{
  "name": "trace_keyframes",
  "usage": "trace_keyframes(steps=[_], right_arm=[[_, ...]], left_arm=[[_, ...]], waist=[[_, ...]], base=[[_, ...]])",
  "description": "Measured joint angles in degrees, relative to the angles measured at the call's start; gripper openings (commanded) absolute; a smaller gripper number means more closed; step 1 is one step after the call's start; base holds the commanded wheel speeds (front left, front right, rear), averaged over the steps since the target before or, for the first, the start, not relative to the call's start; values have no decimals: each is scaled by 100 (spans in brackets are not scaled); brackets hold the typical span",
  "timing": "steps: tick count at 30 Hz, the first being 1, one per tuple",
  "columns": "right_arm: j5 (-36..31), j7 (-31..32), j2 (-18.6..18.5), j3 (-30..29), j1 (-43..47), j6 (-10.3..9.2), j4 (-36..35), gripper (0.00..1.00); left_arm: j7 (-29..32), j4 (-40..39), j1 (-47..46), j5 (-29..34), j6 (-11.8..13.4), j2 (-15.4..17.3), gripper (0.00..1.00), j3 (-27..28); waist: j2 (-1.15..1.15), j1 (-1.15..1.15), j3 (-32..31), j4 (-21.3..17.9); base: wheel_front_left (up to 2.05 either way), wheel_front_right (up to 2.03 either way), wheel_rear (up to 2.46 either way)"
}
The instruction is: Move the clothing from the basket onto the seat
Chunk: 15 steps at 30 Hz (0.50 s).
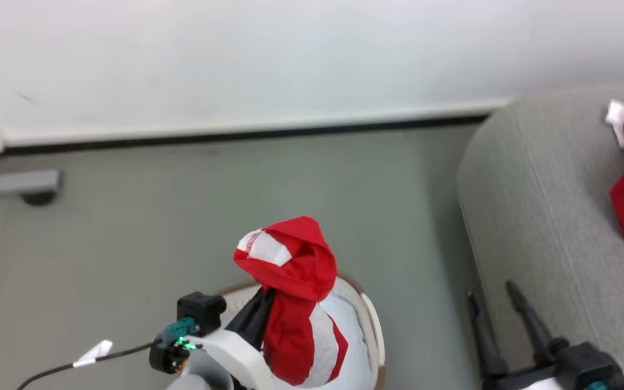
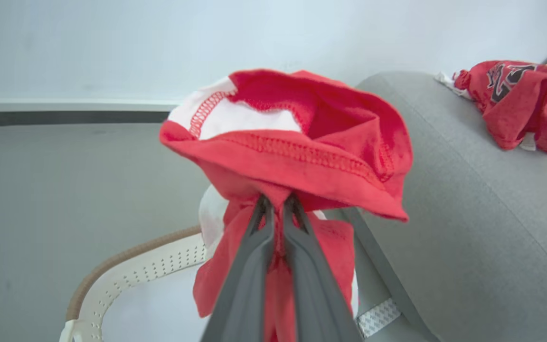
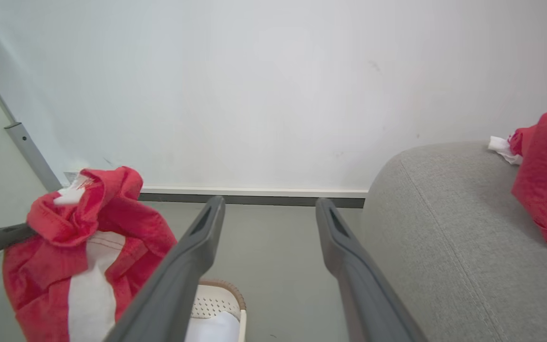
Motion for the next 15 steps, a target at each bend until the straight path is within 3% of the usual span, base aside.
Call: trace_keyframes(steps=[9, 15], right_arm=[[-19, 0, -27, 871, 142, 1, 248, 100], [388, 0, -324, 1855, -108, 0, 386, 100]], left_arm=[[740, -2162, 704, -174, 480, 328, 0, 16], [1126, -3307, 975, -202, 788, 591, 0, 113]], waist=[[0, -1, -814, 282], [0, -1, -1063, 242]], base=[[0, 0, 0], [0, 0, 0]])
